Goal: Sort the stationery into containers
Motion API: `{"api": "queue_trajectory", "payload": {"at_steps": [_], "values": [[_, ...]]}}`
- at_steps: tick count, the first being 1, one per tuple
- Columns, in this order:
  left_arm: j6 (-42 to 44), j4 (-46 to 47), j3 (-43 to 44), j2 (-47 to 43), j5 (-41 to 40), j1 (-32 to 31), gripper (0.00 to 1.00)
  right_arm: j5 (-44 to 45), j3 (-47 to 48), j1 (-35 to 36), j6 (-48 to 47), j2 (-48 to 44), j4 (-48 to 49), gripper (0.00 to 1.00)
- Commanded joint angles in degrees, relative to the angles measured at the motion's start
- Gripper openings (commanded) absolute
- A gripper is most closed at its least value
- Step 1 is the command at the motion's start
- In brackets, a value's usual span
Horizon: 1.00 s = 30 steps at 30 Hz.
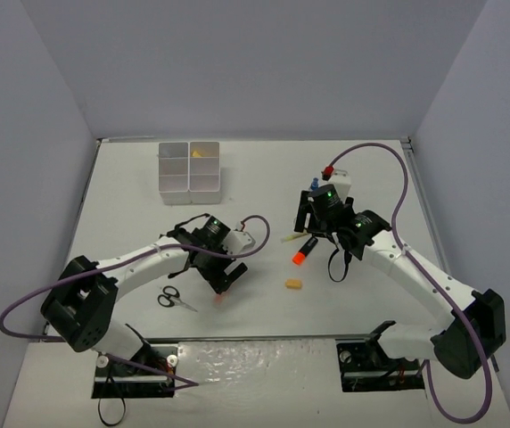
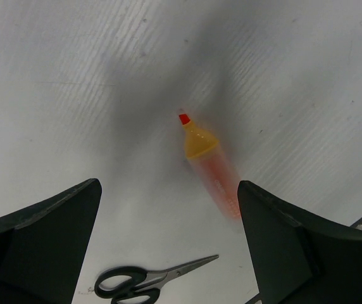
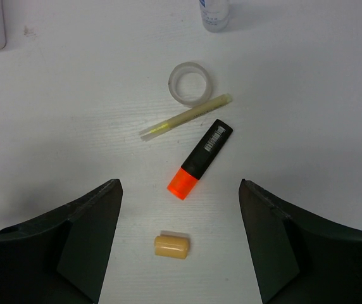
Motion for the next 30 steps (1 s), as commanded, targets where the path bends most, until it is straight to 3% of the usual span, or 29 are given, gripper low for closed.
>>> {"api": "queue_trajectory", "payload": {"at_steps": [1, 5, 15, 21, 25, 30], "values": [[-4.49, 2.07, 3.59, 1.73, -2.1, -3.48, 0.9, 4.02, 0.2, 0.45, 0.89, -0.73, 0.49, 0.71], [-6.54, -1.67, 6.52, 2.95, -5.73, -3.98, 0.9, 3.85, -0.1, 0.45, 1.08, -1.89, 0.34, 0.72], [-22.43, -16.71, 12.93, 8.21, -11.91, -4.95, 0.89, 4.55, -0.38, 1.33, 2.51, -4.53, 0.34, 0.71], [-27.65, -16.1, 9.01, 9.55, -11.08, -6.62, 0.85, 5.78, 0.33, 2.13, 2.77, -4.63, 0.35, 0.71], [-29.0, -12.2, 6.05, 11.17, -9.14, -6.86, 0.77, 6.42, 0.67, 2.45, 3.27, -5.04, 0.34, 0.71], [-29.91, -8.52, 5.15, 14.96, -9.11, -7.24, 0.57, 7.02, 0.43, 3.3, 3.56, -5.12, 0.35, 0.7]]}}
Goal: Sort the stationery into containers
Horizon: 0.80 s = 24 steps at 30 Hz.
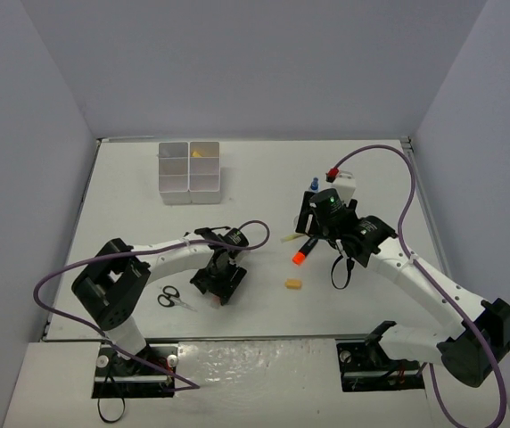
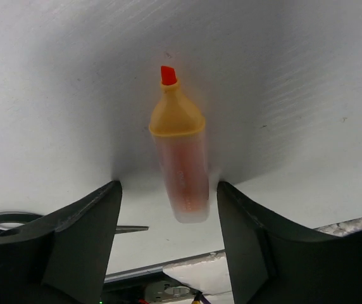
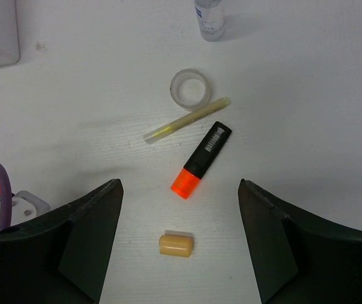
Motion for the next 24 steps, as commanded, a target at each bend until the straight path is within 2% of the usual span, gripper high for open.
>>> {"api": "queue_trajectory", "payload": {"at_steps": [1, 2, 5, 6, 13, 18, 24], "values": [[-2.43, 4.91, -0.58, 3.15, -1.95, -0.55, 0.54, 3.2, 1.08, 1.39, 1.38, -1.89, 0.91, 0.7], [-2.28, 5.22, -0.39, 3.4, -2.3, -0.5, 0.5, 3.13, 0.93, 1.78, 1.32, -2.14, 0.87, 0.7], [-1.38, 6.5, -0.06, 3.56, -3.45, -0.31, 0.1, 1.53, 0.03, 1.87, 0.88, -2.7, 0.79, 0.7], [-1.15, 7.02, -0.2, 3.49, -3.6, -0.24, 0.01, 1.15, -0.2, 1.87, 0.8, -3.0, 0.86, 0.7], [4.07, 5.84, 6.04, 0.47, -7.34, 3.93, 0.0, 1.52, -0.83, 1.78, 5.31, -6.13, 0.33, 0.72], [10.39, 7.26, 10.99, -8.54, -10.36, 7.72, 0.0, 4.55, -0.71, 1.71, 11.59, -7.71, -0.04, 0.72], [16.84, 2.08, 17.11, -21.37, -14.33, 8.96, 0.0, 8.56, 1.46, 1.83, 11.17, -6.53, -0.8, 0.81]]}}
